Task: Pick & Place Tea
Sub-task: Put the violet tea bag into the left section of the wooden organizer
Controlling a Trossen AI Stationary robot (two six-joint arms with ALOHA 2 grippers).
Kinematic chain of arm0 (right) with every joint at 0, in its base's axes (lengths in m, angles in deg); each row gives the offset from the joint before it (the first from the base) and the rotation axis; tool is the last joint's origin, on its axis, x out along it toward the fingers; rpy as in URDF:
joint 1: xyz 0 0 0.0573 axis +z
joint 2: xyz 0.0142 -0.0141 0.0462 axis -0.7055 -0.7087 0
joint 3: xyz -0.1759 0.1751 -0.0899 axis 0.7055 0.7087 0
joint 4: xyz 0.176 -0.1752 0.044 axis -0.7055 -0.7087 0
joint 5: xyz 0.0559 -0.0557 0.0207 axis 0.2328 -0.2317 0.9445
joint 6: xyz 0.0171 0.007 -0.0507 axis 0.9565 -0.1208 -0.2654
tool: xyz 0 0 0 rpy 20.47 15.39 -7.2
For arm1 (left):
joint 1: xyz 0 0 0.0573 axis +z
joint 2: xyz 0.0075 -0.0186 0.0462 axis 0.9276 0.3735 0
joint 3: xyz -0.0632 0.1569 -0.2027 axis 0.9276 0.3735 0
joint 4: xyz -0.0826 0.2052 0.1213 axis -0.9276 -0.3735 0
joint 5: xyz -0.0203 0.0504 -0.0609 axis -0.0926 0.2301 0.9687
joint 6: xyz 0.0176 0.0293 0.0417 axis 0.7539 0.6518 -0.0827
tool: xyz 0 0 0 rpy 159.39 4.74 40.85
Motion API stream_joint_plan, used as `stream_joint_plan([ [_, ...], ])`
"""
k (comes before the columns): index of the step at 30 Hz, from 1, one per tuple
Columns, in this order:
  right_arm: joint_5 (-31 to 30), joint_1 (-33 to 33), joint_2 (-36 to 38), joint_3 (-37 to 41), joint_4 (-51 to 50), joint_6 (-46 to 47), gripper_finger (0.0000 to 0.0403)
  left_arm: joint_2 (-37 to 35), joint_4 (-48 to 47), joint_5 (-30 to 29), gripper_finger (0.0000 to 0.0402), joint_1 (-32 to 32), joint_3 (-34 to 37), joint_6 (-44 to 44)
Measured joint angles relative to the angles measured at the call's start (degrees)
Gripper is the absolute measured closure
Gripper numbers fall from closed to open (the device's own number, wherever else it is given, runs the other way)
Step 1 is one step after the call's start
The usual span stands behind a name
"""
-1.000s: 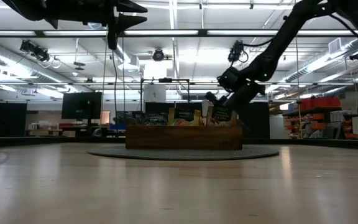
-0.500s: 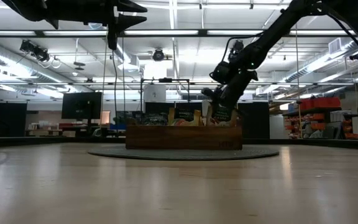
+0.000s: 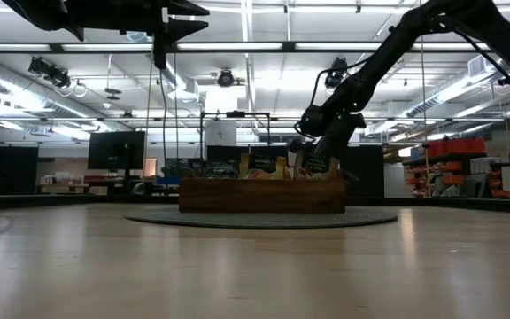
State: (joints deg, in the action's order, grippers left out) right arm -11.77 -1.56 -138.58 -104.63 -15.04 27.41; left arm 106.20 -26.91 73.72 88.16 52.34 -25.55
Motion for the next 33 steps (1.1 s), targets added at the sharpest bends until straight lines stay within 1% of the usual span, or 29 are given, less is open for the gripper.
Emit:
stream_joint_plan([
  [7,0.3,0.4,-0.7,0.0,2.0,-0.1,0.0251,0.0,0.0,0.0,0.0303,0.0,0.0,-0.2],
  [10,0.7,0.4,-0.7,0.0,2.2,-0.2,0.0265,0.0,-0.1,0.0,0.0303,0.0,0.0,-0.2],
  [13,0.8,0.4,-0.7,0.0,2.2,-1.3,0.0298,0.0,-0.1,0.0,0.0303,0.0,0.0,-0.2],
  [18,0.8,0.4,-0.7,0.0,3.6,-3.2,0.0379,0.0,-0.1,0.0,0.0303,0.0,0.0,-0.3],
  [20,0.8,0.4,-0.7,0.0,3.7,-4.0,0.0395,0.0,-0.2,0.0,0.0303,0.0,0.0,-0.3],
  [27,1.2,0.2,0.7,0.0,0.8,-8.3,0.0400,0.0,-0.2,0.0,0.0303,0.0,0.0,-0.2],
  [33,0.2,0.2,5.5,0.0,-1.2,-12.5,0.0401,0.0,-0.2,0.0,0.0303,0.0,0.0,-0.1],
])
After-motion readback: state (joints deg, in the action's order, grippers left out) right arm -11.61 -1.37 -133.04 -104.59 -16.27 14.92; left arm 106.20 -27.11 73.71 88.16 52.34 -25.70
